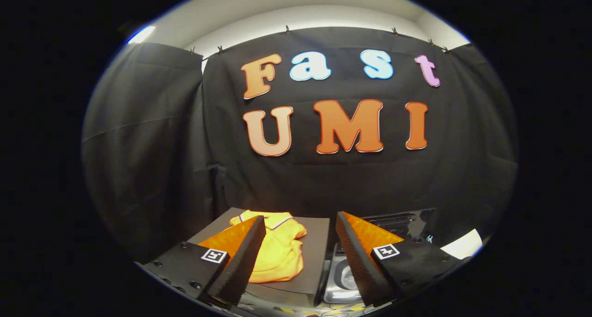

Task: Put the clothes into the washing machine and then close the washing machine lid.

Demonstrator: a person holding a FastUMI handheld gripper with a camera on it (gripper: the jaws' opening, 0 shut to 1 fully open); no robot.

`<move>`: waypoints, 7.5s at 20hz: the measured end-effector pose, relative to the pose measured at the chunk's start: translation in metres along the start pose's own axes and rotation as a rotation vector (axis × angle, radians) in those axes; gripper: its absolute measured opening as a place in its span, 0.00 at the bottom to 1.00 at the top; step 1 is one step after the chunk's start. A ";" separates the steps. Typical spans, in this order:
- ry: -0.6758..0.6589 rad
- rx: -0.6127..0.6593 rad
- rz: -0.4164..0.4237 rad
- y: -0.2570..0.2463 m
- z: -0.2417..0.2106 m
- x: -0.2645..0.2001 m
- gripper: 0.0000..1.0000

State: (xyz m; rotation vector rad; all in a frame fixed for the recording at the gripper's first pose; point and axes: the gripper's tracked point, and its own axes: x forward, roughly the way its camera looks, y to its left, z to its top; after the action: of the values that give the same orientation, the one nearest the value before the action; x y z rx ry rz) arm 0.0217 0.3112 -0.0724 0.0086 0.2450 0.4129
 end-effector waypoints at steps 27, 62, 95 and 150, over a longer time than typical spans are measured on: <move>0.458 0.003 -0.068 0.107 -0.172 0.165 1.00; 0.456 0.023 -0.098 0.047 -0.085 0.141 0.08; 0.450 0.141 -0.247 -0.345 -0.154 0.098 0.08; 0.568 0.101 -0.368 -0.390 -0.222 0.110 1.00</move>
State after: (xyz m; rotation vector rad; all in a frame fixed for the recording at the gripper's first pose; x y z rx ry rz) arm 0.2213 -0.0118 -0.3364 -0.0555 0.8138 0.0253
